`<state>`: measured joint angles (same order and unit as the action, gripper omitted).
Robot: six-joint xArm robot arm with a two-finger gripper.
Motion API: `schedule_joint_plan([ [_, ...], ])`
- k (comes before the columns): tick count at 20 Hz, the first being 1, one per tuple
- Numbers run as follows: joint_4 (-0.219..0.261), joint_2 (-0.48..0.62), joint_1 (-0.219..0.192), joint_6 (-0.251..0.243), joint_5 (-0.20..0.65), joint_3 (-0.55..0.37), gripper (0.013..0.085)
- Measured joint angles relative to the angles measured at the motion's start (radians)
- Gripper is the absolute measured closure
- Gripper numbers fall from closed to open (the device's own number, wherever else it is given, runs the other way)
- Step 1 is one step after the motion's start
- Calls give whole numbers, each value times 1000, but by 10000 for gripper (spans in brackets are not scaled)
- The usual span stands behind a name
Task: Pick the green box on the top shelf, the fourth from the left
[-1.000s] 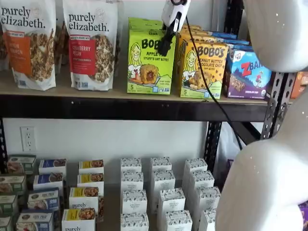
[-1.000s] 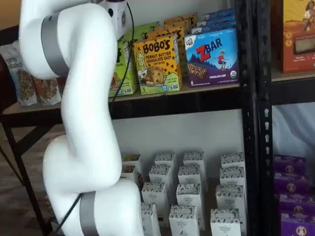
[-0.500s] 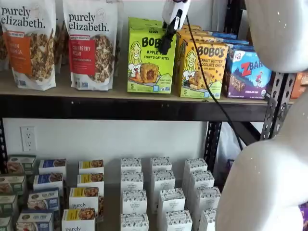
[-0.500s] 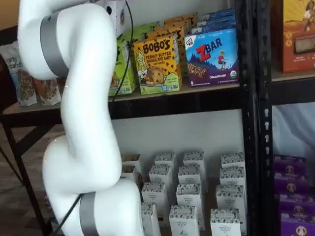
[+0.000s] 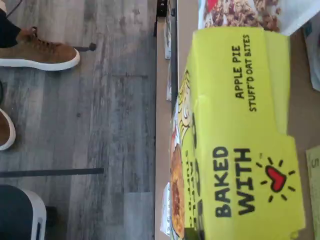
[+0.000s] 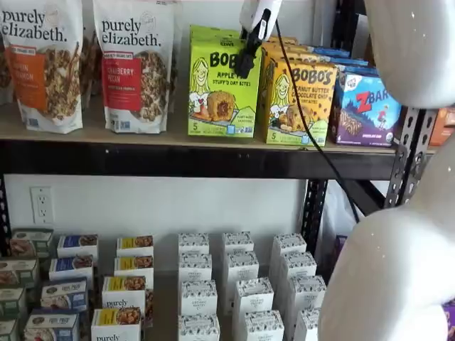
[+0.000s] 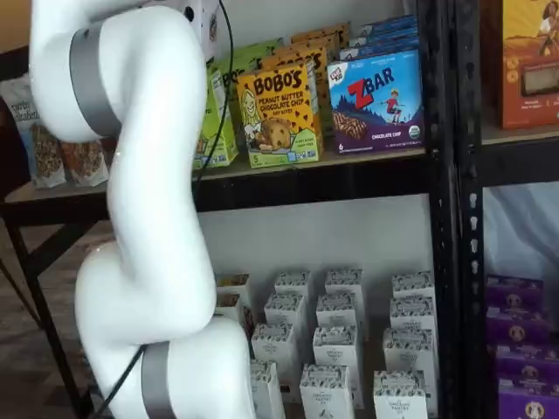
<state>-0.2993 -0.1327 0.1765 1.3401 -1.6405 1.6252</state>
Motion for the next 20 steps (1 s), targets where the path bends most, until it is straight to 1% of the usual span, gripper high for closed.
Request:
schedule_joint_plan([
  [11, -20, -29, 1, -16, -59, 12, 770],
  [16, -28, -54, -3, -18, -66, 2, 770],
  [20, -42, -81, -19, -13, -92, -2, 770],
])
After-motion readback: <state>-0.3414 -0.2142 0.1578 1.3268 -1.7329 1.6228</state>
